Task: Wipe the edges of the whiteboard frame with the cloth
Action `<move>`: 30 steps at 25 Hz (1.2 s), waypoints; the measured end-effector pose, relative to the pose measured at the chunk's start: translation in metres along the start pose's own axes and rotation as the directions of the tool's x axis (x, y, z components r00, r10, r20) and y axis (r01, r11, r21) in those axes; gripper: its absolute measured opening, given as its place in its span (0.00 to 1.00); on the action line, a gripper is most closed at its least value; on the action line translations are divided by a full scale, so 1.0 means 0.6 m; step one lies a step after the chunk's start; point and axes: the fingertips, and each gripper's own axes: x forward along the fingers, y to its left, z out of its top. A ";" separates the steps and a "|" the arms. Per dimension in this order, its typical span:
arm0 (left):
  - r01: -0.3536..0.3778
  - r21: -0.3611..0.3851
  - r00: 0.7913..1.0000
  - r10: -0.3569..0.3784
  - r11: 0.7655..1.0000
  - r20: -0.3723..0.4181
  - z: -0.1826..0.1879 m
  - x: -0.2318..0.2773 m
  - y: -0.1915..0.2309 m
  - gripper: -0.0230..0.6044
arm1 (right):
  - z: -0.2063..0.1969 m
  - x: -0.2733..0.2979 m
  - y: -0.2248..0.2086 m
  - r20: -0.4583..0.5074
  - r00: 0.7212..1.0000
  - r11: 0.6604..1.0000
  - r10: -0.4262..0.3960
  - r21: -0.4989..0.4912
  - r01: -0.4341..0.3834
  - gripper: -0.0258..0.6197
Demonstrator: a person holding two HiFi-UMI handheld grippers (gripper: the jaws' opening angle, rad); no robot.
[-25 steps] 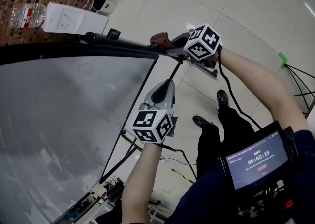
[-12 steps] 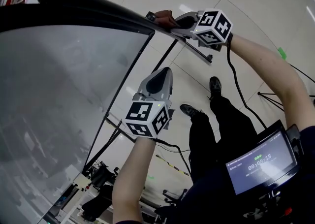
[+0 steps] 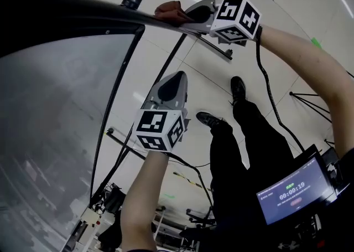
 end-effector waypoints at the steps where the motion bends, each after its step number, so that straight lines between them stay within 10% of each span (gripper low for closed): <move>1: 0.002 0.009 1.000 -0.002 1.000 -0.005 -0.004 0.006 0.001 0.04 | -0.002 0.002 -0.002 -0.003 1.000 1.000 -0.006 -0.024 0.006 0.13; 24: 0.020 0.007 0.999 -0.020 1.000 -0.039 -0.090 0.109 0.017 0.04 | -0.205 0.073 -0.056 -0.162 0.983 0.974 -0.083 -0.220 0.046 0.13; 30: -0.015 -0.001 0.998 0.015 1.000 -0.054 -0.102 0.137 0.031 0.04 | -0.237 0.083 -0.095 -0.225 0.944 0.904 -0.240 -0.406 0.133 0.13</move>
